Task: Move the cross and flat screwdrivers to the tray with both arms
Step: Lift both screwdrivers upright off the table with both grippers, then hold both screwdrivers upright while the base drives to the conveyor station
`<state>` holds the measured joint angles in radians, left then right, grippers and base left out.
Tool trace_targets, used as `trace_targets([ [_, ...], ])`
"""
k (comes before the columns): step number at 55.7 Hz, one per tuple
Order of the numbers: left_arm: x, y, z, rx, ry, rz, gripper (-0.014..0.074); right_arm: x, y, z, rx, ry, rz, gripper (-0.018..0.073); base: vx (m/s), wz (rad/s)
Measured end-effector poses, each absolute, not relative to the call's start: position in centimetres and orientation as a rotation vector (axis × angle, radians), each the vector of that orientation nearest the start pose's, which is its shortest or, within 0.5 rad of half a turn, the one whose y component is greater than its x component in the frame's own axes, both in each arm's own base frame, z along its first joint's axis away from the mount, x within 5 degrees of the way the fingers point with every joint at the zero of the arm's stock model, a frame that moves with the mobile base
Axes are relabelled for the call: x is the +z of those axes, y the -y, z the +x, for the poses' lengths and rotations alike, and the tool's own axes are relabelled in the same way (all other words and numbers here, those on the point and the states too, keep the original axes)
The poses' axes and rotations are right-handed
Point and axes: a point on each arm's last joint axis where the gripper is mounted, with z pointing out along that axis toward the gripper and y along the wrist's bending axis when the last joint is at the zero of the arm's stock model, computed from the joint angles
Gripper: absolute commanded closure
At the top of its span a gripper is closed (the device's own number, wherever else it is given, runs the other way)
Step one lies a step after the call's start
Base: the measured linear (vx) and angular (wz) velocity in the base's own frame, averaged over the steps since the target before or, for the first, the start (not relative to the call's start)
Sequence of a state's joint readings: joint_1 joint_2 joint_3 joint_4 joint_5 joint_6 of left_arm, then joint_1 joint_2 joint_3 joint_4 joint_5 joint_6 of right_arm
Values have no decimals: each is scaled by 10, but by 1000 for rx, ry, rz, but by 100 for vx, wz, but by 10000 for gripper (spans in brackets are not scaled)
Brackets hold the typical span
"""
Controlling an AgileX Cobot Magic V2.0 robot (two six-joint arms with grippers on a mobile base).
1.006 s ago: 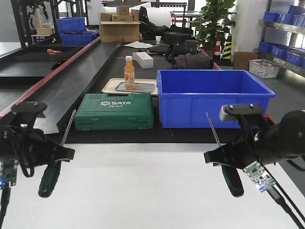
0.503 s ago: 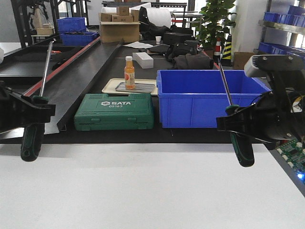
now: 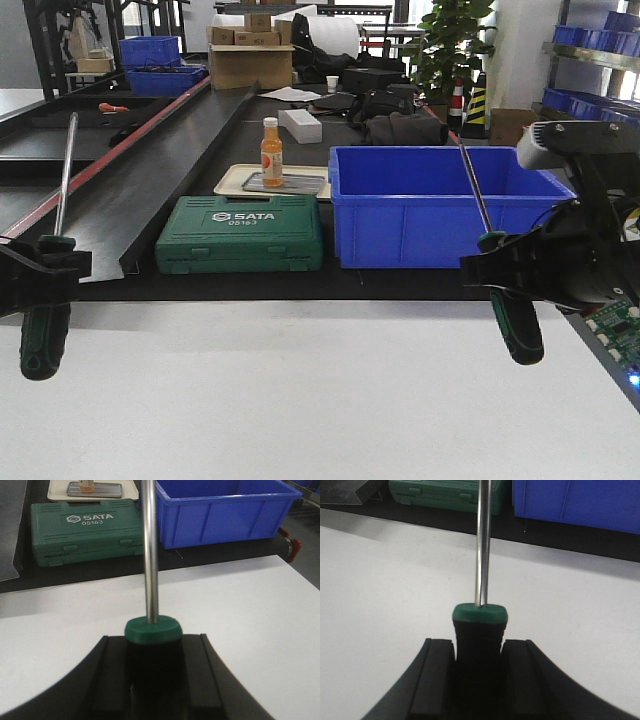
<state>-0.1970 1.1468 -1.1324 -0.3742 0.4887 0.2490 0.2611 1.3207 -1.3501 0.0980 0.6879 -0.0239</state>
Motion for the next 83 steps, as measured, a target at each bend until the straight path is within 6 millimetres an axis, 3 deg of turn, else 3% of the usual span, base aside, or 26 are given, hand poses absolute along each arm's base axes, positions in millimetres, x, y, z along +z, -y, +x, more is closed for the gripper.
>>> trace_targets([
  [83, 400, 65, 242, -359, -1982, 234, 594, 407, -80, 278, 248, -2151, -265, 567, -4, 2],
])
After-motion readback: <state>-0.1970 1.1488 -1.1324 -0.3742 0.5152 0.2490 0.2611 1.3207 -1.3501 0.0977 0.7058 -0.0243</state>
